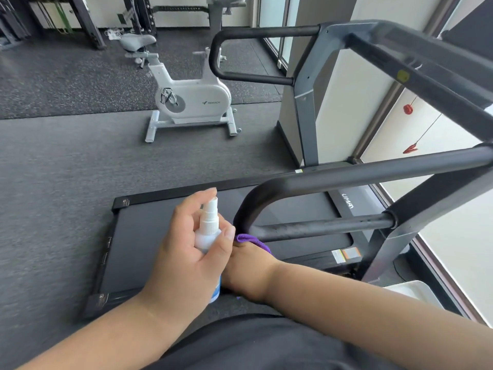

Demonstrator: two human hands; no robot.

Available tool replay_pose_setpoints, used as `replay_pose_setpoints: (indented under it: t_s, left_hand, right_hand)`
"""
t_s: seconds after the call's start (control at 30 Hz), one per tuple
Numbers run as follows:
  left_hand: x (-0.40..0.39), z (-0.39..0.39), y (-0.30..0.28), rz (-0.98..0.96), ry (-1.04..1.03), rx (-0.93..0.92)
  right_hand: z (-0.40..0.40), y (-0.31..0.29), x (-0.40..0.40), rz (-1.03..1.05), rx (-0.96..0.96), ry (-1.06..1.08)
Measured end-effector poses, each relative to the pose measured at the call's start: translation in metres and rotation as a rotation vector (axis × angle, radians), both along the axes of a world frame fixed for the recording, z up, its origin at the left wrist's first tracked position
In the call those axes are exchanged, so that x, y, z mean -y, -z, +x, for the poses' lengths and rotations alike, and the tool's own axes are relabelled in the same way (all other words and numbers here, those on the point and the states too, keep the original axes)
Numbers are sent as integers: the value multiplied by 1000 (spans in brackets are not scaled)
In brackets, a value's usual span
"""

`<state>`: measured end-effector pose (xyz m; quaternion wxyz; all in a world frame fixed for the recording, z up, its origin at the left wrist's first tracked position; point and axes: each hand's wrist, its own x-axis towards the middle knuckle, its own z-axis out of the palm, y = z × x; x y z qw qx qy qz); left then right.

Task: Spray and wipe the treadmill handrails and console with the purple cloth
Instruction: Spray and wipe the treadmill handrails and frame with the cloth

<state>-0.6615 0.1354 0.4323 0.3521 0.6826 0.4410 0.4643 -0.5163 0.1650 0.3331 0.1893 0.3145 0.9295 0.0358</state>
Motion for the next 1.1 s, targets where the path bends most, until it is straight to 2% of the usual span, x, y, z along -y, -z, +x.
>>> replay_pose_setpoints:
  t_s: [0.1,0.2,0.27,0.37,0.47,0.53,0.77,0.93,1.1]
  left_hand:
    - [-9,3,-4,41,26,-51]
    - [-25,17,-16,52,57,-171]
    - [-36,29,-25,79,89,-245]
    - [-49,47,-37,124,142,-334]
    - [-55,63,-40,136,174,-430]
    - [-55,74,-40,119,191,-496]
    - [-48,105,-41,91,176,-679]
    - [-46,122,-47,106,89,-756]
    - [-35,140,-54,76,50,-753]
  right_hand:
    - [10,-1,10,-18,-150,98]
    - [23,-18,23,-45,-484,263]
    - [39,-35,36,-16,-773,358]
    - [65,-62,58,120,-1094,511]
    - [87,-82,76,270,-1253,590]
    - [98,-91,84,307,-1289,592]
    - [125,-86,94,265,-1182,452]
    - [150,-82,89,216,-1202,400]
    - [178,-84,87,186,-1222,349]
